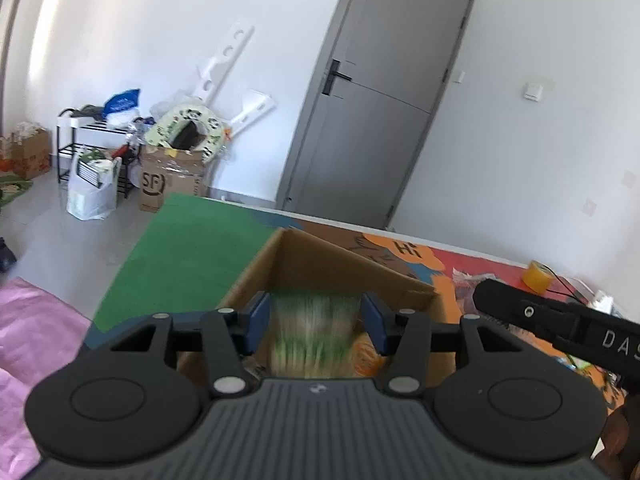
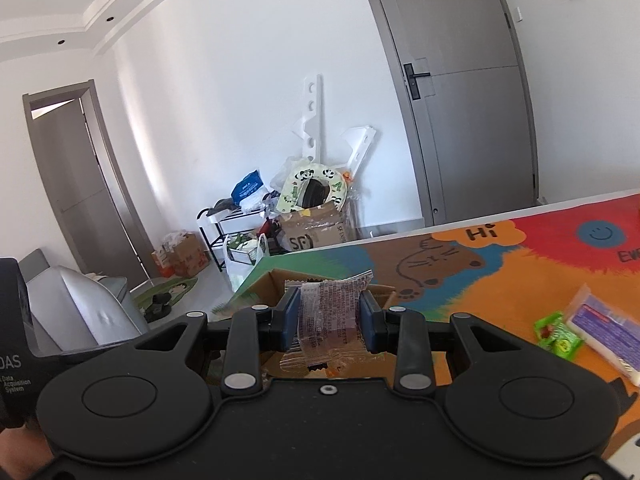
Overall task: Organize snacks
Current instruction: 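Carry both packs over the cardboard box and open both tools to drop them, then move both tools back over the remaining snacks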
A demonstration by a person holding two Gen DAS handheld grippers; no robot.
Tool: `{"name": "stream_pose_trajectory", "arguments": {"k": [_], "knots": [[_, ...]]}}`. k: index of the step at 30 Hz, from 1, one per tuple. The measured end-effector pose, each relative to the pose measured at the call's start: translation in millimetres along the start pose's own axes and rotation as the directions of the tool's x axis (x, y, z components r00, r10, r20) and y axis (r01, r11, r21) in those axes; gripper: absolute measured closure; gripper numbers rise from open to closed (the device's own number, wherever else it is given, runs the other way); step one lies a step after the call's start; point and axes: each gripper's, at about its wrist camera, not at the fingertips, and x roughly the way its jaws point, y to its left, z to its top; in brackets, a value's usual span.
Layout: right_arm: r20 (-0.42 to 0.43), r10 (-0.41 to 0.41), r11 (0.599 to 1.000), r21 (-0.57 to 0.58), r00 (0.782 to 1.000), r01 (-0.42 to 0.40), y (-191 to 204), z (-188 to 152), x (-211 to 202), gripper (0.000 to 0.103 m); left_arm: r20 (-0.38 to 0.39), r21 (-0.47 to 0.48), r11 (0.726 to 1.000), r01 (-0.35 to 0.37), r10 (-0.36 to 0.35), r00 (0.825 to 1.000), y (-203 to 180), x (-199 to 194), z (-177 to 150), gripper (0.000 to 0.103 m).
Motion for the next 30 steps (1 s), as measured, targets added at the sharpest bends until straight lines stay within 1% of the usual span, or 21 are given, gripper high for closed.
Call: {"name": "stream_pose_trajectory", "arguments": {"k": [6,11,14,16,17,20,21,24,30], "knots": [[-0.021,0.015,1.000,0.008,1.000,-0.015,5,1,13,0.071,0.020,-0.028,1.000,0.003,-0.003,1.000,10,-13,7,0.047],[-0.028,0.041,0.999,0.013,0.999,-0.041,13,3,24,0.071,0.031,-0.051,0.999,-0.014,0.015,0.999,19,-18,14,0.046],[-0.016,0.059,0.998,0.022,0.998,-0.059,19,8,29,0.070,0.033,-0.062,0.998,-0.032,0.034,0.999,26,-19,17,0.045],[-0.002,0.078,0.996,0.039,0.997,-0.078,21,10,30,0.068,0.030,-0.067,0.997,-0.047,0.049,0.998,29,-17,19,0.044],[-0.002,0.076,0.996,0.044,0.997,-0.076,20,10,30,0.066,0.025,-0.069,0.996,-0.055,0.057,0.998,30,-17,18,0.042],[-0.005,0.070,0.996,0.051,0.998,-0.070,17,8,24,0.053,0.016,-0.067,0.996,-0.059,0.060,0.998,31,-15,17,0.037],[-0.008,0.065,0.996,0.056,0.998,-0.065,15,7,22,0.051,0.015,-0.066,0.996,-0.056,0.057,0.998,29,-15,16,0.034],[-0.011,0.045,0.996,0.074,0.999,-0.044,4,5,13,0.050,0.014,-0.068,0.996,-0.058,0.059,0.998,25,-16,15,0.028],[-0.013,0.007,0.994,0.108,1.000,-0.005,-15,0,-6,0.047,0.014,-0.053,0.998,-0.034,0.035,0.999,12,-19,11,0.024]]}}
